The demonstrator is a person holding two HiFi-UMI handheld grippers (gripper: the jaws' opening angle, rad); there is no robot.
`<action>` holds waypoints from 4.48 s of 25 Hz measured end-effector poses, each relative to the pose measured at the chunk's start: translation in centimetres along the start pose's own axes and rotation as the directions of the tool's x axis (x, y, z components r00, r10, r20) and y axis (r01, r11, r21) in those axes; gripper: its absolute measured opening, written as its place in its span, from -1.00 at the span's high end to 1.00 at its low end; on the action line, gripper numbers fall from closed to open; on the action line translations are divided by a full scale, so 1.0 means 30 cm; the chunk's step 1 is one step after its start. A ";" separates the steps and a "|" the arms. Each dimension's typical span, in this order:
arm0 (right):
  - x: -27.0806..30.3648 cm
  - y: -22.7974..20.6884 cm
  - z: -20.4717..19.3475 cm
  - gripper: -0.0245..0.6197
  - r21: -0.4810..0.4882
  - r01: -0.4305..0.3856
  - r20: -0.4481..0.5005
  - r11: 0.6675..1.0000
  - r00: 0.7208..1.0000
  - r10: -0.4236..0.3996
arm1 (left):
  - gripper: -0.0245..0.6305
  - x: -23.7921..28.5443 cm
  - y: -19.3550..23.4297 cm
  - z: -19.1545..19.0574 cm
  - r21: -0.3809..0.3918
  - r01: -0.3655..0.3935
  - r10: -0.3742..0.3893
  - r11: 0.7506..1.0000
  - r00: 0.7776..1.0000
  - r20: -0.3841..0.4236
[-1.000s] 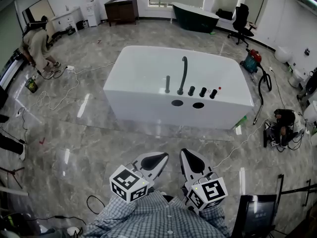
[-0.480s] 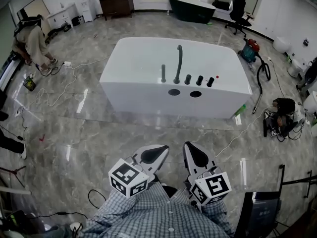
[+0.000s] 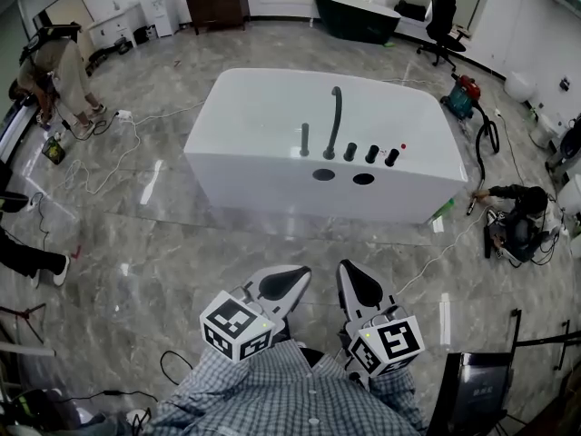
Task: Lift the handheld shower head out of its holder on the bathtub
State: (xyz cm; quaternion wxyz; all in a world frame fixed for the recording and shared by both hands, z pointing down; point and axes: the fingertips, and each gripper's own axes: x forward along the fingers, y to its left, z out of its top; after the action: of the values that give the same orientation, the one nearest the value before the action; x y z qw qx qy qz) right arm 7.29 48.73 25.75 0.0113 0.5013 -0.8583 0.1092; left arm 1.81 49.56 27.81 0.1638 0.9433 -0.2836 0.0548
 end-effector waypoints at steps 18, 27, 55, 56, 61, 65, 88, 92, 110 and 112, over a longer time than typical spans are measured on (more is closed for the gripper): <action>0.614 -0.152 0.114 0.86 0.025 -0.017 0.018 1.000 1.000 0.016 | 0.90 0.214 0.557 0.204 0.011 0.028 -0.028 1.000 0.999 -0.018; 0.818 -0.230 0.167 0.86 0.010 0.021 0.015 1.000 1.000 -0.021 | 0.90 0.301 0.756 0.288 0.004 0.059 -0.059 0.998 0.998 -0.016; 1.016 -0.319 0.159 0.86 -0.013 0.048 -0.029 0.999 0.998 -0.049 | 0.90 0.367 0.976 0.319 -0.028 0.058 -0.058 0.998 0.998 -0.019; 1.033 -0.325 0.157 0.86 -0.012 0.041 -0.030 0.999 0.999 -0.041 | 0.90 0.372 0.990 0.318 -0.030 0.050 -0.050 0.998 0.999 -0.019; 1.115 -0.360 0.134 0.86 -0.020 0.013 -0.040 1.000 0.999 -0.014 | 0.90 0.417 1.073 0.301 -0.037 0.013 -0.014 0.999 1.000 -0.025; 1.174 -0.438 0.136 0.86 -0.012 0.001 -0.049 1.000 0.999 -0.002 | 0.90 0.487 1.129 0.322 -0.044 -0.011 0.010 0.999 1.000 -0.024; 1.556 -0.966 0.330 0.86 -0.077 -0.114 -0.037 0.991 0.993 0.111 | 0.90 0.997 1.438 0.554 -0.051 -0.154 0.154 0.987 0.988 0.011; 1.601 -1.033 0.327 0.86 -0.076 -0.128 -0.047 0.989 0.991 0.125 | 0.90 1.058 1.486 0.569 -0.067 -0.177 0.179 0.982 0.984 0.026; 1.782 -1.103 0.128 0.86 -0.061 -0.156 -0.113 0.986 0.983 0.148 | 0.90 1.168 1.655 0.471 -0.115 -0.149 0.154 0.982 0.987 0.040; 1.808 -1.099 0.100 0.86 -0.055 -0.148 -0.117 0.987 0.983 0.141 | 0.90 1.176 1.680 0.436 -0.121 -0.135 0.139 0.983 0.990 0.029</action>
State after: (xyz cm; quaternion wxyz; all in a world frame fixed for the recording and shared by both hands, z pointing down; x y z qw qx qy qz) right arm 9.05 -14.02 35.62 0.0678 0.4300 -0.8934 0.1106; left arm 3.46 -12.72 36.44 0.2100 0.9110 -0.3536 0.0315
